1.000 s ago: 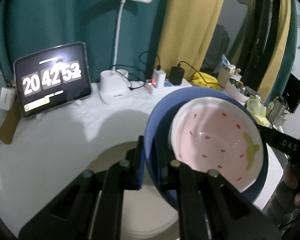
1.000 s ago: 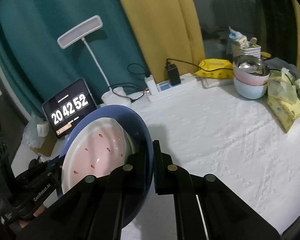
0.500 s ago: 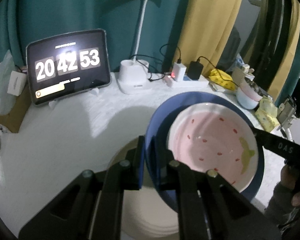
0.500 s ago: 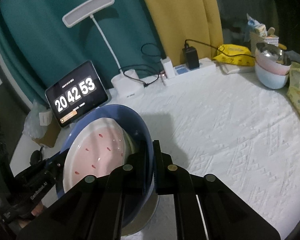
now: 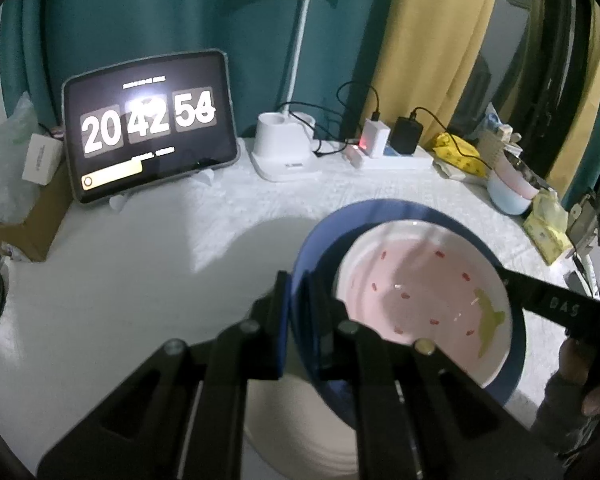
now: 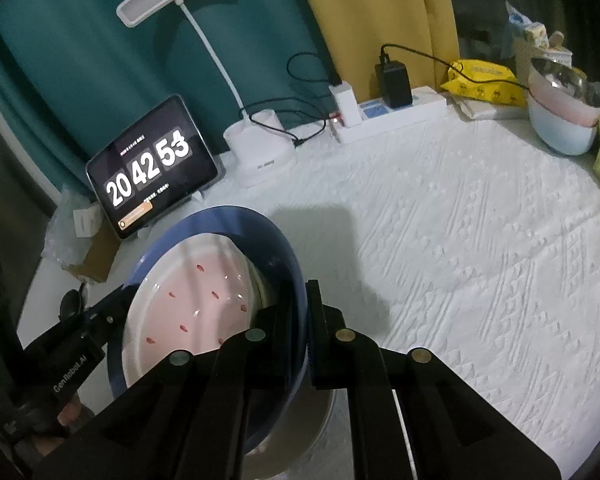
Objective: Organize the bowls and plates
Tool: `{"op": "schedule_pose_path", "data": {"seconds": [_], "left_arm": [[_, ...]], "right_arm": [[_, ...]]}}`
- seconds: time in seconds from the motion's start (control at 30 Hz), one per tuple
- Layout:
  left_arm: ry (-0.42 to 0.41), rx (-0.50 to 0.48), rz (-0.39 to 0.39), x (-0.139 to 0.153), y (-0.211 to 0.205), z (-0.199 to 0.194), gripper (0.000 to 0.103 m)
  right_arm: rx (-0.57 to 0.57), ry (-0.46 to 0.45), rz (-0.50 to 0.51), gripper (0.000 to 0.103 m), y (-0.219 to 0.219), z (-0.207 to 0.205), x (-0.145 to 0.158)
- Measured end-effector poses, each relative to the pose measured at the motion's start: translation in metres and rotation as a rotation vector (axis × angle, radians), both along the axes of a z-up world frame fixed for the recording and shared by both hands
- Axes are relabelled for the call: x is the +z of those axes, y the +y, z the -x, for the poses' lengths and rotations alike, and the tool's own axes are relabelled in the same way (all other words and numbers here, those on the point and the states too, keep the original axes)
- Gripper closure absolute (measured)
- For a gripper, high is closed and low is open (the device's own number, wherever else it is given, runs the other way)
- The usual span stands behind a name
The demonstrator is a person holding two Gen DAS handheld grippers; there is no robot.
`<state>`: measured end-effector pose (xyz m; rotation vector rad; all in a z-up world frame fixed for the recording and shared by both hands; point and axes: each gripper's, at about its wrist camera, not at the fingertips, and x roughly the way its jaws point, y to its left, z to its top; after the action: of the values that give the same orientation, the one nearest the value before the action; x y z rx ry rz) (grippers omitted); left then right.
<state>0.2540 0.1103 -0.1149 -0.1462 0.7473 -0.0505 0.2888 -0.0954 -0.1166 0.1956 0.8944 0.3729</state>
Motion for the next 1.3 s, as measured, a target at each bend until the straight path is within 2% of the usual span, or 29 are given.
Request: {"op": "schedule_pose_path", "data": {"seconds": [0.23,0.7,1.0,1.3], "left_arm": [[-0.007,-0.002,-0.037,0.0,-0.004,0.002,0.094],[-0.015,0.003,-0.058,0.0,-0.006,0.008,0.09],[-0.007,0.01,-0.072,-0.001,-0.008,0.016,0.09],[-0.005,0.024,-0.08,-0.003,-0.014,0.025,0.086]], "right_arm": [[0.007,-0.001,0.018,0.095,0.002,0.002,-0.004],[0.03,-0.009,0.056,0.094,0.002,0.005,-0.004],[0.018,-0.003,0.065,0.082,-0.004,0.008,-0.004],[0.007,-0.017,0.077,0.075,-0.011,0.016,-0.002]]}}
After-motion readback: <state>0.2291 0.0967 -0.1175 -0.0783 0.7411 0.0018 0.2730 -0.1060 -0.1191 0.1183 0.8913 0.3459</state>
